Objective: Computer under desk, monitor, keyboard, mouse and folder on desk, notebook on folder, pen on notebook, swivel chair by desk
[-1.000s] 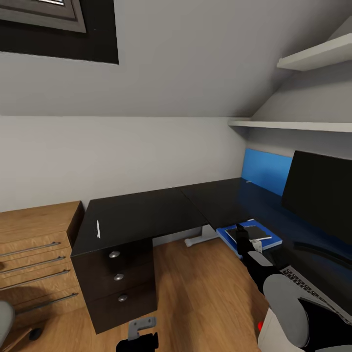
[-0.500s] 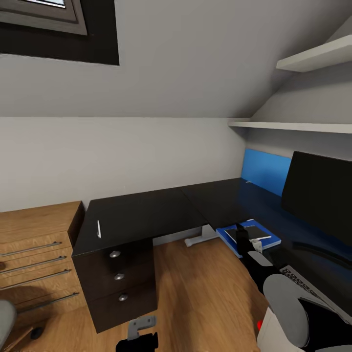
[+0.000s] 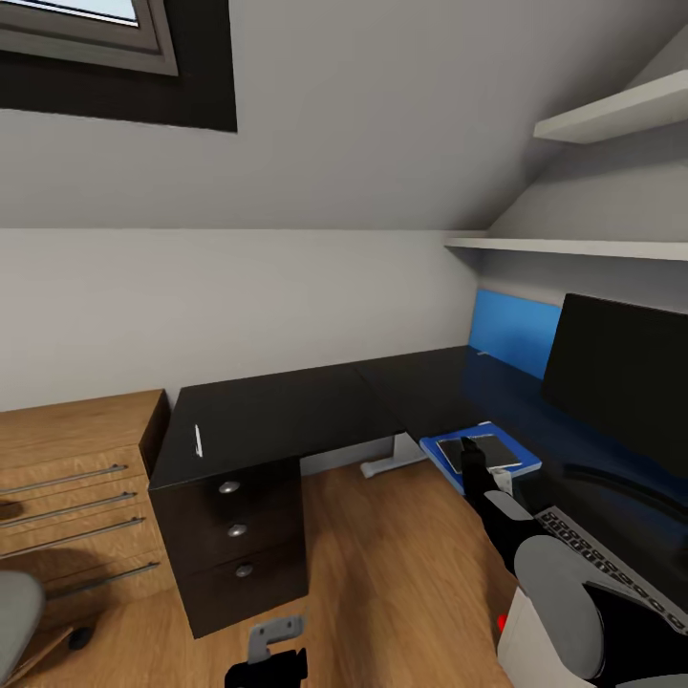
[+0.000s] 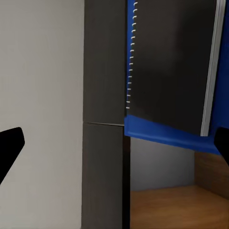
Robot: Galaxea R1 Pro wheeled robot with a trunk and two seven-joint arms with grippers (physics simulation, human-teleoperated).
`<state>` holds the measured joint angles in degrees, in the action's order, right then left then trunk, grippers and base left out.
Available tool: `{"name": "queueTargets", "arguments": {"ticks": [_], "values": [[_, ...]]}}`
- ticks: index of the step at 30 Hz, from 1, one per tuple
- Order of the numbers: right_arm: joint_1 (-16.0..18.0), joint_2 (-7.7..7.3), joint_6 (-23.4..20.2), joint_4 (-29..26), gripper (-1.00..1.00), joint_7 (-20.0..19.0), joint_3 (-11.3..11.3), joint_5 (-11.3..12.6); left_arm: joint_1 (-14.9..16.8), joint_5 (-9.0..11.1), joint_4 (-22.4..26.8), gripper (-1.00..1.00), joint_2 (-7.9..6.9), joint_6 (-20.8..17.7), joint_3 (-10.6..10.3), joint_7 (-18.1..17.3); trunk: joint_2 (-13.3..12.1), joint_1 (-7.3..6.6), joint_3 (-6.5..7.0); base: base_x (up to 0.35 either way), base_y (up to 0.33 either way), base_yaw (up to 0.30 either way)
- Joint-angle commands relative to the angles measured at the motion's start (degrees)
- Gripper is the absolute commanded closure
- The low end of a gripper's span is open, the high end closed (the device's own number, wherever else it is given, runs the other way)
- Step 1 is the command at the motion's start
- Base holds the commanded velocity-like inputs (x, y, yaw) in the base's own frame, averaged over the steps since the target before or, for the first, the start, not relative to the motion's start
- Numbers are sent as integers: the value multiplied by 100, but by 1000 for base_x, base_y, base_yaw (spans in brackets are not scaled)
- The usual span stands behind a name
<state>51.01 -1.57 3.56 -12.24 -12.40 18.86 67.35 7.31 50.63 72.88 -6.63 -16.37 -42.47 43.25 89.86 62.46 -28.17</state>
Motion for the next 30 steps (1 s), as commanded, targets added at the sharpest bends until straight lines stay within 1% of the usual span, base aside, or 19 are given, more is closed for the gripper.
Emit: {"name": "queueTargets", "arguments": {"ticks": [1,7,10,11,12,13,15,16,17,18,20,22,23,25,26,27,28,29,30], "values": [[6,-1,15,11,-100,-33,-13,60,7,27,8,-100,-5,-16,-15,41,4,0,-6,-3,0,0],[6,10,21,4,-100,-43,-23,56,7,34,-157,-100,-7,-10,-6,49,-237,-132,101,-1,0,0],[6,27,39,-2,-100,-48,-68,44,7,34,-314,-100,-8,-6,72,42,-357,-198,155,0,0,0],[6,39,51,-4,-100,-47,-261,-22,7,25,-581,-100,-6,-2,202,32,-397,-220,173,0,0,0],[6,50,85,-2,-100,-37,-443,-95,9,19,-764,-100,-6,1,244,28,-437,-242,191,0,0,0],[6,56,120,-1,-100,-31,-544,-138,8,17,-854,-100,-6,3,258,27,-478,-264,209,0,0,0],[6,80,425,3,-100,-7,-961,-317,8,12,-1201,-100,-5,59,299,21,-558,-308,245,0,0,0],[6,128,666,6,-100,2,-1152,-402,8,11,-1379,-100,-5,158,309,19,-598,-330,263,0,0,0],[8,310,1255,9,-100,16,-1484,-569,7,7,-1797,-100,-5,484,312,16,-638,-352,281,0,0,0],[8,451,1676,19,-100,41,-1711,-695,7,-1,-2100,-100,6,744,311,12,-678,-374,299,0,0,0],[9,537,1876,32,-100,119,-1867,-789,7,-4,-2248,-100,31,888,310,10,-758,-418,335,0,0,0],[7,735,2089,47,-100,485,-2241,-1083,7,-7,-2415,-100,81,1084,310,9,-839,-461,371,0,0,0],[7,833,2144,53,-100,770,-2465,-1295,7,-6,-2464,-100,95,1137,309,8,-879,-483,389,0,0,0],[6,970,2208,41,-100,1511,-2915,-1792,7,-6,-2579,-100,103,1202,309,6,-959,-527,425,0,0,0],[6,1024,2232,28,-100,2113,-3165,-2150,7,-8,-2668,-100,106,1228,313,1,-999,-549,443,0,0,0],[6,1035,2240,23,-100,2293,-3222,-2253,7,-8,-2691,-100,107,1234,314,-5,-1039,-571,460,0,0,0],[7,1054,2252,15,-100,2570,-3307,-2421,7,-8,-2723,-100,108,1245,316,-26,-1079,-593,478,0,0,0],[7,1067,2264,9,-100,2735,-3362,-2539,7,-9,-2748,-100,108,1271,316,-52,-1119,-615,496,0,0,0],[7,1071,2271,6,-100,2788,-3382,-2582,7,-9,-2758,-100,108,1297,317,-65,-1159,-637,514,0,0,0]]}}
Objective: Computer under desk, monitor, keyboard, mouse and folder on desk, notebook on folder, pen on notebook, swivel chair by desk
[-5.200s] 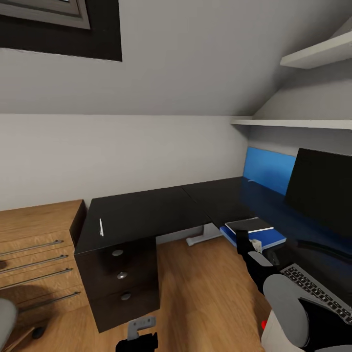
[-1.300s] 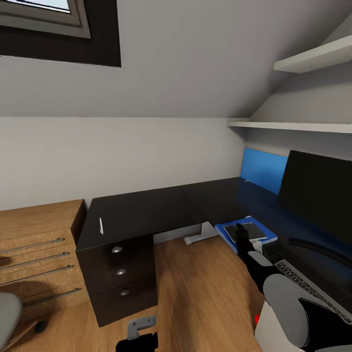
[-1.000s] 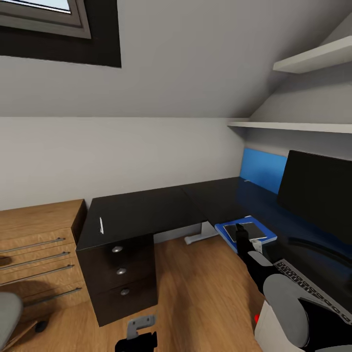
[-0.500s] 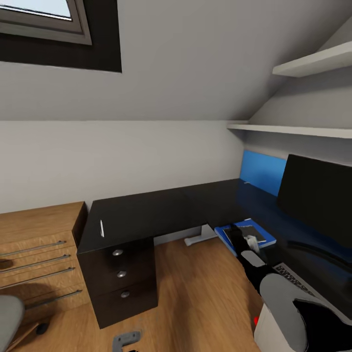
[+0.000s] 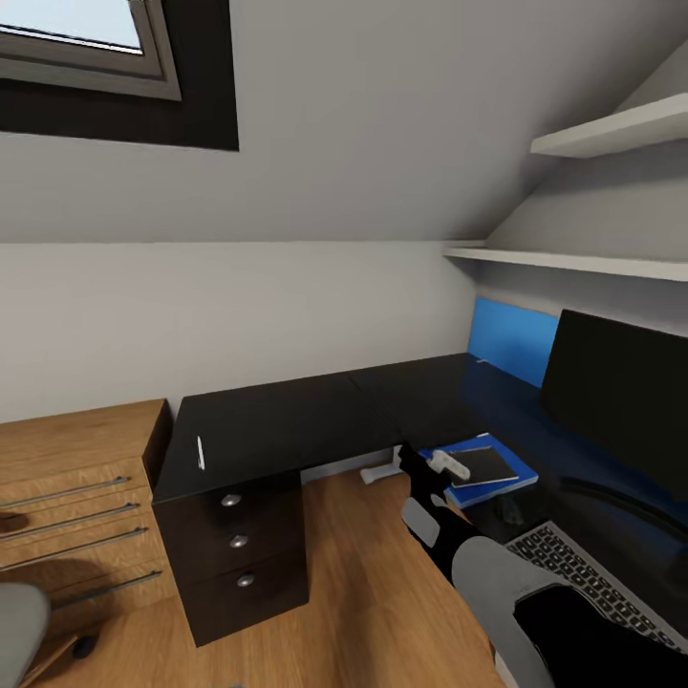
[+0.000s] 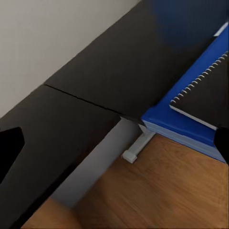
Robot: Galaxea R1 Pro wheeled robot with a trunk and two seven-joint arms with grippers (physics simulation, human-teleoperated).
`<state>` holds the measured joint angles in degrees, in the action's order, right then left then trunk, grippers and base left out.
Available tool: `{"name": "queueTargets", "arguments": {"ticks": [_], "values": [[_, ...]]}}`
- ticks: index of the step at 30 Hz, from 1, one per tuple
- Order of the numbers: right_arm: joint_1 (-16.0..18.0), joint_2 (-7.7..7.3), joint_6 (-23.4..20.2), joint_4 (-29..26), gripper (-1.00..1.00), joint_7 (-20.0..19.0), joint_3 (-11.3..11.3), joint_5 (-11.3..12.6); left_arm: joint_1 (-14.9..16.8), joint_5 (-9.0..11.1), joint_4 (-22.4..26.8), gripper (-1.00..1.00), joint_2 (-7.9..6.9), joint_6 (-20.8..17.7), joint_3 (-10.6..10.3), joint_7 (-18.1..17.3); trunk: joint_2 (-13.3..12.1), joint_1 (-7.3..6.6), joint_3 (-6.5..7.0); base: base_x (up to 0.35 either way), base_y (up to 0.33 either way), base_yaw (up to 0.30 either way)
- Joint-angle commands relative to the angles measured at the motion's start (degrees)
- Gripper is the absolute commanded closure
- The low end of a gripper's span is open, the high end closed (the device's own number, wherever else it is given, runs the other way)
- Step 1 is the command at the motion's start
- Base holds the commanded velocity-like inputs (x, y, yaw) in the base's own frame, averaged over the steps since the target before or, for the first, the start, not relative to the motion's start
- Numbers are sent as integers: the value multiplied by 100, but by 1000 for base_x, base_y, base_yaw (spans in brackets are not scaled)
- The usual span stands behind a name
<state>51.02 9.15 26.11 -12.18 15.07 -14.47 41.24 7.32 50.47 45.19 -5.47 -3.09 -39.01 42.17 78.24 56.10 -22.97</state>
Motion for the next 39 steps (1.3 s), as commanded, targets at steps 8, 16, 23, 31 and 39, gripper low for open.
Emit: {"name": "queueTargets", "arguments": {"ticks": [8,16,23,31,39], "values": [[8,16,51,19,-100,185,-162,-218,7,29,-52,-100,-2,431,-27,-14,-318,-176,137,0,0,0],[10,85,-575,34,-100,395,-346,-483,7,22,-113,-100,7,474,-27,-16,-639,-352,281,0,0,0],[13,85,-2773,-863,-100,1214,-530,-1388,7,12,-115,-100,2,482,-27,-16,-840,-462,371,0,0,0],[13,85,-4381,-1362,-100,1324,-587,-1467,7,7,-115,-100,2,484,-35,-16,-840,-462,371,0,0,0],[-162,85,-5406,-2084,-100,2097,-547,-1385,7,6,-115,-100,1,484,-36,-16,-840,-462,371,0,0,0]]}}
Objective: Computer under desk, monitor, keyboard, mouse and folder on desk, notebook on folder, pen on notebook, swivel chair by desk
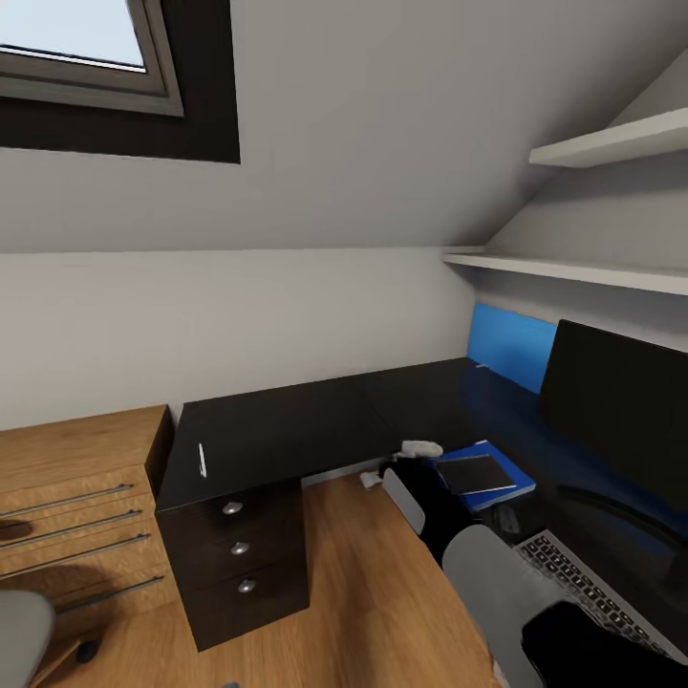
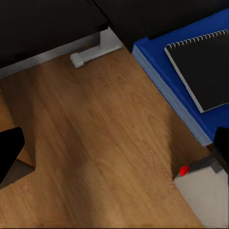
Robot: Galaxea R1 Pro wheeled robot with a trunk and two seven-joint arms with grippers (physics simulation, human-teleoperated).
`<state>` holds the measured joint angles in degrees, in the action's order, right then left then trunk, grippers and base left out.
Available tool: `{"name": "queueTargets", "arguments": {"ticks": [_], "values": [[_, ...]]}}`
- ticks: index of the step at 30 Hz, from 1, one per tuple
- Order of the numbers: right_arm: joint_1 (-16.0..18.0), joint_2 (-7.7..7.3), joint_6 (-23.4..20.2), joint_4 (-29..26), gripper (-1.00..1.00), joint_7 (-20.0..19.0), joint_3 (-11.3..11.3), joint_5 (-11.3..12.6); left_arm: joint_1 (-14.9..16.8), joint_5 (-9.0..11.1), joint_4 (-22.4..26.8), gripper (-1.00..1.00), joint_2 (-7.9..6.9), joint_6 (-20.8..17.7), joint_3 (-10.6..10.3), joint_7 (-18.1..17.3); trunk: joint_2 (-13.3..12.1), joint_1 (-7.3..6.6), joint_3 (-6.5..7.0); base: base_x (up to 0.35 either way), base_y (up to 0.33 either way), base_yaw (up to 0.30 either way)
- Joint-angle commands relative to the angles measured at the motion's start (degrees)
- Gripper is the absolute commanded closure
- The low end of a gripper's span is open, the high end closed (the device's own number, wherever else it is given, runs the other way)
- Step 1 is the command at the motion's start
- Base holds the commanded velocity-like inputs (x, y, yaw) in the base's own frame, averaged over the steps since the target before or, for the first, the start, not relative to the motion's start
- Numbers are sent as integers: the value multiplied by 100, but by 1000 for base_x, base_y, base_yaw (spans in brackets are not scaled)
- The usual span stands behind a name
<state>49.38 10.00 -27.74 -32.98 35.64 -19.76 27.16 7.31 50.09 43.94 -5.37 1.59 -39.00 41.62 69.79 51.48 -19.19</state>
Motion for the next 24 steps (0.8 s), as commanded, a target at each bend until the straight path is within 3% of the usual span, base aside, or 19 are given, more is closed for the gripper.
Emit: {"name": "queueTargets", "arguments": {"ticks": [1,7,12,21,24], "values": [[-63,0,56,-9,-100,29,-19,17,8,44,9,-100,-8,17,-37,39,5,0,-7,0,0,0],[-398,0,597,-26,-100,7,-36,-33,8,43,9,-100,-8,17,-37,39,5,0,-7,0,0,0],[-473,0,741,-18,-100,-8,-123,-50,8,41,9,-100,-8,17,-46,39,5,0,-7,0,0,28],[-495,0,795,-8,-100,-33,-235,-53,8,36,9,-100,0,67,-74,39,5,0,-7,0,0,257],[-499,0,796,-7,-100,-38,-238,-54,8,-42,9,-100,1,359,-99,39,5,0,-7,57,0,281]]}}
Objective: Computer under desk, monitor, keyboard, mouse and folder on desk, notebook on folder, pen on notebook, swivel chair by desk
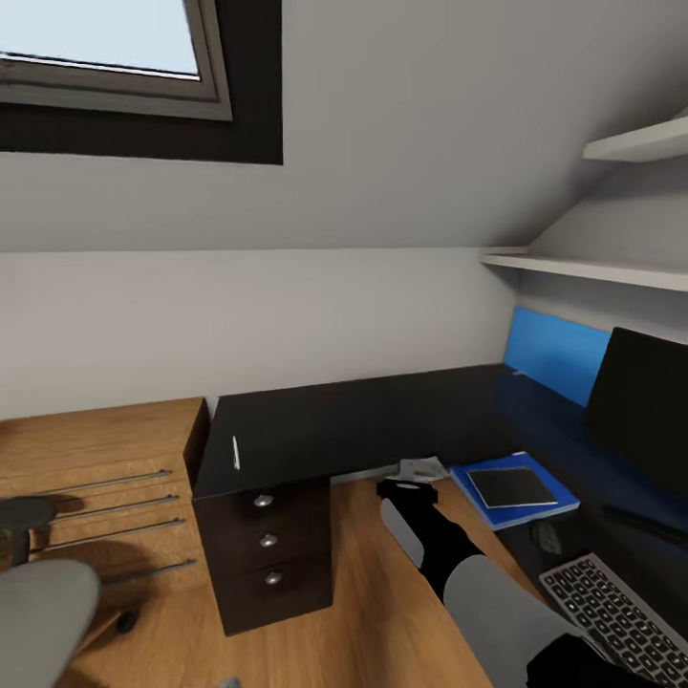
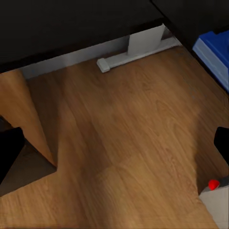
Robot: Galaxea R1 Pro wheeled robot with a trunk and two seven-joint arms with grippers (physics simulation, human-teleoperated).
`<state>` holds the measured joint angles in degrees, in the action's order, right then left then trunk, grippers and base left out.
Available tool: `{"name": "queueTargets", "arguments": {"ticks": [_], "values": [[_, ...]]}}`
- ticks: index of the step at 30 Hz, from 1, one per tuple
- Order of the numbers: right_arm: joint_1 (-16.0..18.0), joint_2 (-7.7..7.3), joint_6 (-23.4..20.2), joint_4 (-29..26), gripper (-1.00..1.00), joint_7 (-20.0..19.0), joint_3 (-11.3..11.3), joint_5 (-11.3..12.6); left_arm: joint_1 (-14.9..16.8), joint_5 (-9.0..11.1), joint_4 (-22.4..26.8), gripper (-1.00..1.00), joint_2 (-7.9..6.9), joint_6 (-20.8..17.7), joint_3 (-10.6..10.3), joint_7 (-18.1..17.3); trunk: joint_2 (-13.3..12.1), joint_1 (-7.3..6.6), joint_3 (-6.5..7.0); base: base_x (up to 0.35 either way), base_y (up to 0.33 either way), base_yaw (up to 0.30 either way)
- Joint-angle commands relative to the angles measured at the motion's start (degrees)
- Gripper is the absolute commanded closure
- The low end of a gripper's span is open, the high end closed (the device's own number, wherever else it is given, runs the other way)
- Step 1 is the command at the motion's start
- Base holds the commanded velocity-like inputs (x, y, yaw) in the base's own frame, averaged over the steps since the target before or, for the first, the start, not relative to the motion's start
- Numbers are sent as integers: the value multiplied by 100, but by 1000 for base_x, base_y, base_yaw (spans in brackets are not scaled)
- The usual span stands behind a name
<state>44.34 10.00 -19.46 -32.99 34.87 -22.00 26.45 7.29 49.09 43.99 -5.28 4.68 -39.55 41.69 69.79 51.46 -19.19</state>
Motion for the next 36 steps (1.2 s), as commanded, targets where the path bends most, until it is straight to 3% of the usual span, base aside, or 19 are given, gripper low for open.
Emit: {"name": "queueTargets", "arguments": {"ticks": [1,6,13,15,16,18,19,23,31,36], "values": [[5,0,-32,-6,-100,38,-14,15,10,35,4,-100,-8,68,-45,33,5,2,-7,128,0,282],[4,0,-27,-6,-100,37,-15,11,10,-134,4,-100,-4,129,-51,33,5,2,-7,215,0,282],[4,0,-26,-1,-100,27,-45,10,10,-206,6,-100,-2,154,-50,33,5,2,-7,309,0,282],[-2,0,-28,2,-100,22,-359,10,10,-218,50,-100,-9,247,-40,39,5,2,-8,323,20,202],[-16,0,-21,2,-100,20,-740,10,10,-222,128,-100,-26,528,-37,28,5,2,-8,325,59,59],[-39,0,6,3,-100,20,-949,10,10,-222,187,-100,-37,684,-36,25,5,2,-8,325,64,43],[-76,0,73,0,-100,20,-1155,13,10,-220,256,-100,-54,798,-36,25,5,2,-8,325,73,24],[-206,-131,200,-129,-100,-110,-1089,24,-121,-130,384,-100,-183,924,-164,40,5,2,-8,0,0,0],[-97,-90,457,46,-100,-286,-1161,31,-231,-321,314,-100,57,914,0,26,5,2,-8,0,0,0],[-79,-94,617,207,-100,-297,-1165,34,-232,-335,298,-100,68,918,8,25,5,2,-8,0,0,0]]}}
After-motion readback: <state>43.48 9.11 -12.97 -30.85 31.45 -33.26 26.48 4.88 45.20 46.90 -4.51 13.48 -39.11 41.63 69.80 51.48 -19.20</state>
